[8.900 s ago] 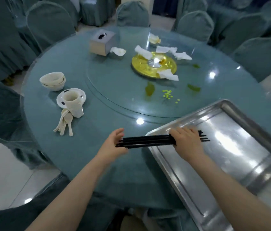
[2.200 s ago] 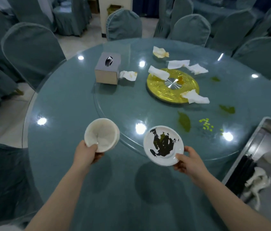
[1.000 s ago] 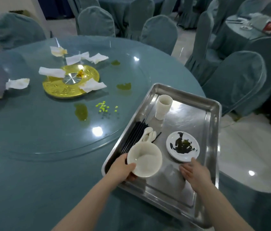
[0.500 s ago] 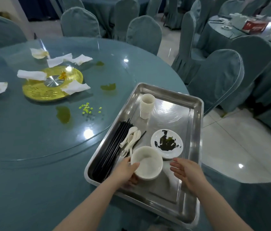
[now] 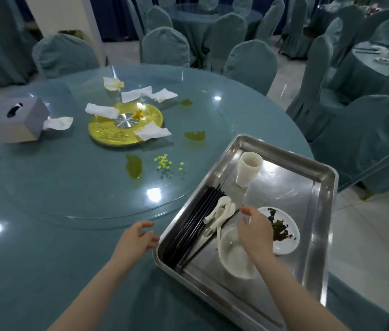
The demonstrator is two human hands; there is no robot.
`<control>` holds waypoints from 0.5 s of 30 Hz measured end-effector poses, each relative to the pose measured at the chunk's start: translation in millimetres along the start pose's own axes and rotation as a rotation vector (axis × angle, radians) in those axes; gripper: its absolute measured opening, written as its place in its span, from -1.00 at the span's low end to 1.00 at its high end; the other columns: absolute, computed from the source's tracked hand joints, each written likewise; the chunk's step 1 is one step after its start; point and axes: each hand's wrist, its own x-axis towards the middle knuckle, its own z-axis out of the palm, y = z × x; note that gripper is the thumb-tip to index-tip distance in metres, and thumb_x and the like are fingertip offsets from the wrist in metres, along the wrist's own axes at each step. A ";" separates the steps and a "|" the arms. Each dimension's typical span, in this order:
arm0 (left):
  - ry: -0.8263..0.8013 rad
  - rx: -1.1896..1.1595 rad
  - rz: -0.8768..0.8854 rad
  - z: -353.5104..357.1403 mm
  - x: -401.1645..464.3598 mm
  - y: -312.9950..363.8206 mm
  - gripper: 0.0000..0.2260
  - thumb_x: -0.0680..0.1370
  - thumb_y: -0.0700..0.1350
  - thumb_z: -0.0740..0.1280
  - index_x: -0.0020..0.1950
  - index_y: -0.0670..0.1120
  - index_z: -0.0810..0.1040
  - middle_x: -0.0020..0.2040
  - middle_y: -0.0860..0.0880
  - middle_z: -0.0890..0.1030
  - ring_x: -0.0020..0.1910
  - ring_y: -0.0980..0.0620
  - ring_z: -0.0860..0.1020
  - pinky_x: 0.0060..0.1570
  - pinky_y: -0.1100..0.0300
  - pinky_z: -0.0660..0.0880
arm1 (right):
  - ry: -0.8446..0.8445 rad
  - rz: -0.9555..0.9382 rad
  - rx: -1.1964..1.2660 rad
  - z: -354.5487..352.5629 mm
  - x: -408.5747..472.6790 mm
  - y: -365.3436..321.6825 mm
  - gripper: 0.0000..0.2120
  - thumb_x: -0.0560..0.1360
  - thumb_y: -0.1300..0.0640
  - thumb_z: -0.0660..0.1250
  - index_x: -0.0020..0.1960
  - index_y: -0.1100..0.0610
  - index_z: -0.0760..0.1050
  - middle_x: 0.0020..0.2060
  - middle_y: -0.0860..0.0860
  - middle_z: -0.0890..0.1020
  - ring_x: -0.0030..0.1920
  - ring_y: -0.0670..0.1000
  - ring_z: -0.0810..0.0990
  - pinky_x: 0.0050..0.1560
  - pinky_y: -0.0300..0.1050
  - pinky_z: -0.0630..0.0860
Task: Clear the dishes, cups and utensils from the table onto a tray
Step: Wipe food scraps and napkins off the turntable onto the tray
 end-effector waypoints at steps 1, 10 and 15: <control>0.021 -0.004 0.001 -9.6 0.5 -3.1 -0.81 0.59 -0.28 0.21 0.18 -0.15 0.48 -0.11 -0.19 0.66 -0.21 -0.08 0.61 -0.23 0.26 0.52 | -0.039 -0.029 0.003 7.6 3.2 -7.4 -0.73 0.55 0.16 0.21 0.21 -0.01 0.52 0.06 -0.11 0.60 -0.02 -0.15 0.57 0.03 -0.21 0.50; 0.142 -0.083 -0.064 -91.0 20.9 -27.1 -0.84 0.60 -0.27 0.21 0.15 -0.14 0.48 -0.15 -0.15 0.66 -0.23 -0.05 0.60 -0.29 0.20 0.39 | -0.513 -0.358 -0.306 108.1 40.9 -86.3 -0.58 0.58 0.10 0.20 0.43 0.09 0.34 0.37 0.02 0.43 0.40 0.03 0.34 0.34 -0.20 0.21; 0.198 -0.073 -0.073 -136.6 40.6 -41.2 -0.83 0.59 -0.26 0.22 0.14 -0.08 0.50 -0.19 -0.05 0.68 -0.22 0.00 0.62 -0.27 0.24 0.43 | -0.640 -0.420 -0.475 151.0 65.8 -113.0 -0.53 0.61 0.06 0.15 0.49 0.10 0.23 0.50 0.02 0.23 0.52 0.01 0.12 0.43 -0.15 0.07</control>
